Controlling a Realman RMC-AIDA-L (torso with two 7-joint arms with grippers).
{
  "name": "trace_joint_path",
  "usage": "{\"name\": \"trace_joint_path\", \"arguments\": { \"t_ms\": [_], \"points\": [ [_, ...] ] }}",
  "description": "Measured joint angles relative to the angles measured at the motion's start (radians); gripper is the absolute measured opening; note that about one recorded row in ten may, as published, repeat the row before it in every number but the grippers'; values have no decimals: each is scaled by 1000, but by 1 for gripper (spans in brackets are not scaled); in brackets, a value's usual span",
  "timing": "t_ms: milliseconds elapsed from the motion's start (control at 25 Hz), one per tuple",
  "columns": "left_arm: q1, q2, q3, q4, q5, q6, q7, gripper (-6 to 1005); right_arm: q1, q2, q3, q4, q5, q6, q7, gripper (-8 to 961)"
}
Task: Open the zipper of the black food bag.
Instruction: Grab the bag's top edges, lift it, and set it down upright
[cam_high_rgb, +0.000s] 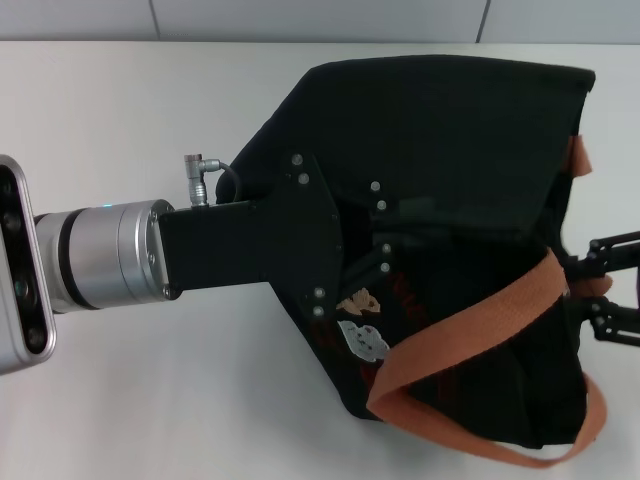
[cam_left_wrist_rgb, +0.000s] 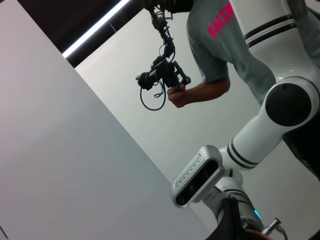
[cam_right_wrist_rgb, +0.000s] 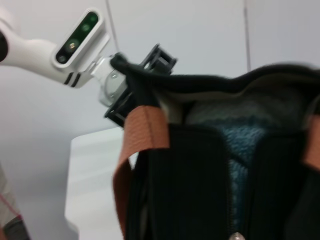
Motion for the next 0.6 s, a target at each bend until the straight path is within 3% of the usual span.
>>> {"name": "trace_joint_path", "arguments": {
  "t_ms": [200, 400, 600],
  "points": [
    [-2, 0, 0, 1, 0, 0, 0, 93, 0, 1, -19, 8, 0, 15, 2, 358],
    [-3, 0, 0, 1, 0, 0, 0, 93, 0, 1, -29, 6, 0, 36, 3, 366],
    [-3, 0, 0, 0, 0, -4, 0, 93, 0, 1, -41, 0, 0, 40, -9, 274]
  ]
}}
